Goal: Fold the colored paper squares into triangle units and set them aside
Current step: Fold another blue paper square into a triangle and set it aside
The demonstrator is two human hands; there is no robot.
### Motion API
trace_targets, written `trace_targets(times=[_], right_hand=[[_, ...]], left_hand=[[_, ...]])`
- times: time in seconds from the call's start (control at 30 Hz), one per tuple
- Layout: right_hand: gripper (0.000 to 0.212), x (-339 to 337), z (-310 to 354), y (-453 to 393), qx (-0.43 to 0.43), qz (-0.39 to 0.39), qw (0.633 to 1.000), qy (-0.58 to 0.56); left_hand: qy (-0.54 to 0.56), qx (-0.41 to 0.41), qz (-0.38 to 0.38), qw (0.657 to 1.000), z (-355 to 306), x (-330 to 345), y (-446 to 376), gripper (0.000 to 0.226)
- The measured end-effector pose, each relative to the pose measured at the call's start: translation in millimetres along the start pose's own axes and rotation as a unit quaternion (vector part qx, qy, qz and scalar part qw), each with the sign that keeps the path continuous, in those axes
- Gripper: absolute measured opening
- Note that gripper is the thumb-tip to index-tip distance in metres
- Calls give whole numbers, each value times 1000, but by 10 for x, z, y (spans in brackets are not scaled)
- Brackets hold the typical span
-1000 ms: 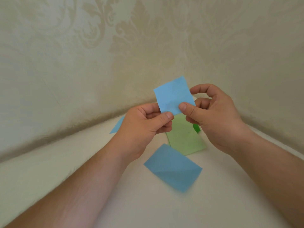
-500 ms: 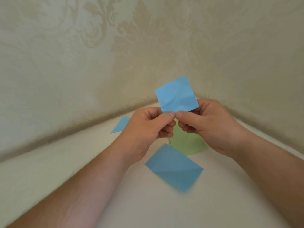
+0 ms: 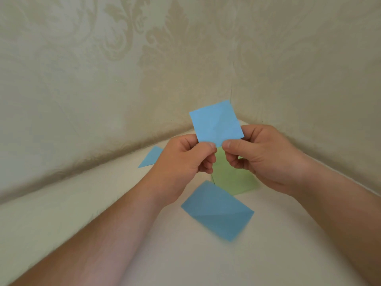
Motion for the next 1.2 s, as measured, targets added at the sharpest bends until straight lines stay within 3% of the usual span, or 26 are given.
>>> trace_targets(times=[0.2, 0.33, 0.77, 0.93, 1.07, 1.2], right_hand=[[22, 28, -12, 6, 0, 2, 1000, -6], [26, 21, -1, 0, 8, -20, 1000, -4], [34, -4, 26, -4, 10, -23, 999, -29], [25, -13, 33, 3, 33, 0, 998, -46], [33, -18, 54, -10, 23, -15, 999, -35], [41, -56, 61, -24, 8, -60, 998, -30]], left_hand=[[-6, 19, -7, 1000, 2, -9, 4, 29], [4, 14, -13, 1000, -8, 1, -3, 18], [-1, 18, -8, 1000, 10, -53, -38, 24], [7, 14, -18, 1000, 8, -79, -49, 24], [8, 12, -17, 1000, 15, -86, -52, 33], [35, -9, -31, 999, 5, -103, -54, 20]])
Point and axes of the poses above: each hand's wrist, its own y-axis away from the middle knuckle, its own x-axis out of the palm, z = x × y, the point moved 2 cm from there along -y, towards the middle knuckle, and after that the axes turned 13 degrees about -x, right-handed, at the moved point
